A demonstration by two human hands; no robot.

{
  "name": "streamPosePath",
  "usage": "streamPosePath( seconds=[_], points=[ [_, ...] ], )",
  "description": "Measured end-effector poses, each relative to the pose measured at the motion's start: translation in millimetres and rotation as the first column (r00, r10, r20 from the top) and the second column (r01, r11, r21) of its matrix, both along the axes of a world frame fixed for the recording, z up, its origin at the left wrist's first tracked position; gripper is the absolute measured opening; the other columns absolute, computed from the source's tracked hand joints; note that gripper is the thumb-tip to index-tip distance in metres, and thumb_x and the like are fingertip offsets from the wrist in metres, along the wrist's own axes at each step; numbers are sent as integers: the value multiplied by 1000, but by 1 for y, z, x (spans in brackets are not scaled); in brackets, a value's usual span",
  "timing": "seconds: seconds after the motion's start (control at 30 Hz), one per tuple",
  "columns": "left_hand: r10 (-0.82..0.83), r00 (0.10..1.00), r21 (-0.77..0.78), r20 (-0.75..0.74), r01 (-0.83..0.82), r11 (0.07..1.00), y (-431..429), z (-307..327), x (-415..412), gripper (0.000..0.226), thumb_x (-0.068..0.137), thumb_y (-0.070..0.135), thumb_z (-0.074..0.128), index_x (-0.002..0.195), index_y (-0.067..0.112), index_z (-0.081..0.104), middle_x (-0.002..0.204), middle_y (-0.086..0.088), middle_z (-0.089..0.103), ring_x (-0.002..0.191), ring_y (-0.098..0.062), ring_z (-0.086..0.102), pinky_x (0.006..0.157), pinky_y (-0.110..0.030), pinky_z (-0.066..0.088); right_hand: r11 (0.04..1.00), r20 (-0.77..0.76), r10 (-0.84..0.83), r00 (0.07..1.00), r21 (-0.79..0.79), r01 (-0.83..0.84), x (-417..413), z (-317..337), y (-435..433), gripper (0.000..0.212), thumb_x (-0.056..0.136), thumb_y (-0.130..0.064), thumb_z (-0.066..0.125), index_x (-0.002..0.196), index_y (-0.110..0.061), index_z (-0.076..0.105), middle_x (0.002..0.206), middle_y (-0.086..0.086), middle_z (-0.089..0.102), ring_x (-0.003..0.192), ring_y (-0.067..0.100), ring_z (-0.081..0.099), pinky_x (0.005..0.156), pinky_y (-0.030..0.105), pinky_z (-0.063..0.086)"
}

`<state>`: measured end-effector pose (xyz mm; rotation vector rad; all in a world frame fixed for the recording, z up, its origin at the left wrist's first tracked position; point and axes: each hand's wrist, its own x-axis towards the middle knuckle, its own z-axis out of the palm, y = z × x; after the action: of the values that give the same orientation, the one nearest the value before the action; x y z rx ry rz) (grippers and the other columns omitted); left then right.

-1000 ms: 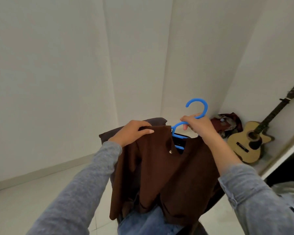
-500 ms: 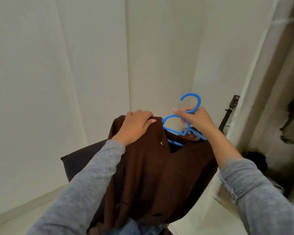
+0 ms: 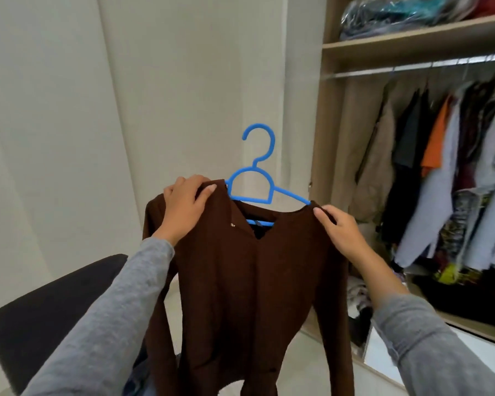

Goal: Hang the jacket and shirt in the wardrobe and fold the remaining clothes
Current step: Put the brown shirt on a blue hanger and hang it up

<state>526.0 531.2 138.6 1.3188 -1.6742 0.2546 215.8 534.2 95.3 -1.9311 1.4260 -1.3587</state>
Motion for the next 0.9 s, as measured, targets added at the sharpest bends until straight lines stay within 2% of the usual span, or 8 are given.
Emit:
streamPosePath(
  seconds=[0.07, 0.13, 0.33, 0.43, 0.6, 0.77, 0.83, 0.9],
  points=[
    [-68, 997, 26, -21, 69, 997, -4, -3, -23, 19, 97, 33, 47, 102, 22, 61, 85, 13, 53, 95, -10, 42, 86, -28, 17, 996, -56, -85, 995, -30, 83, -20, 1, 12, 32, 99, -32, 41, 69, -24, 48, 64, -2, 48, 65, 16, 46, 59, 20, 34],
    [-122, 992, 42, -25, 123, 992, -8, -3, -47, 19, 97, 33, 47, 104, 23, 62, 85, 15, 52, 94, -9, 41, 86, -27, 17, 985, -129, -164, 978, -74, 155, -35, 6, 21, 36, 100, -34, 37, 66, -24, 39, 62, -5, 44, 67, 18, 46, 64, 30, 34],
    [-310, 950, 32, 45, 309, 951, -10, 6, -137, 20, 96, 35, 47, 105, 26, 63, 100, 14, 61, 98, -10, 45, 82, -28, 17, 954, -168, -259, 951, -198, 224, -80, 29, 50, 35, 99, -38, 37, 78, -16, 55, 74, 1, 62, 75, 19, 59, 74, 44, 46],
    [-391, 916, 29, 86, 390, 920, -5, 7, -175, 20, 97, 35, 47, 106, 28, 63, 100, 16, 60, 97, -8, 44, 82, -29, 18, 947, -150, -284, 947, -199, 252, -88, 44, 60, 36, 97, -43, 38, 82, -15, 56, 71, 5, 60, 69, 23, 58, 68, 47, 47],
    [-510, 859, 82, 36, 506, 859, -7, 1, -203, 22, 96, 38, 48, 107, 29, 64, 101, 18, 60, 100, -6, 47, 91, -33, 25, 925, -148, -359, 922, -192, 329, -110, 49, 81, 35, 97, -43, 40, 75, -21, 54, 61, 0, 52, 59, 21, 53, 56, 37, 40],
    [-559, 814, 79, -157, 575, 815, -14, -15, -211, 25, 92, 37, 57, 113, 24, 63, 106, 7, 59, 103, -7, 50, 101, -38, 37, 779, -169, -614, 771, -288, 558, -116, 43, 90, 34, 97, -44, 40, 76, -22, 56, 55, -4, 50, 53, 10, 48, 46, 28, 28],
    [-475, 841, 164, -259, 523, 837, -18, -27, -204, 41, 90, 38, 58, 127, 20, 53, 118, 1, 51, 112, -9, 44, 106, -34, 34, 712, -145, -693, 707, -294, 638, -122, 40, 93, 34, 96, -46, 40, 72, -27, 53, 55, -3, 50, 54, 13, 48, 45, 29, 29],
    [-448, 790, 284, -420, 583, 762, -22, -44, -192, 52, 89, 40, 60, 134, 18, 44, 128, 2, 46, 121, -11, 41, 107, -32, 32, 665, -108, -738, 666, -286, 690, -129, 38, 96, 37, 96, -47, 40, 64, -29, 46, 54, -4, 47, 52, 13, 45, 45, 29, 27]
  ],
)
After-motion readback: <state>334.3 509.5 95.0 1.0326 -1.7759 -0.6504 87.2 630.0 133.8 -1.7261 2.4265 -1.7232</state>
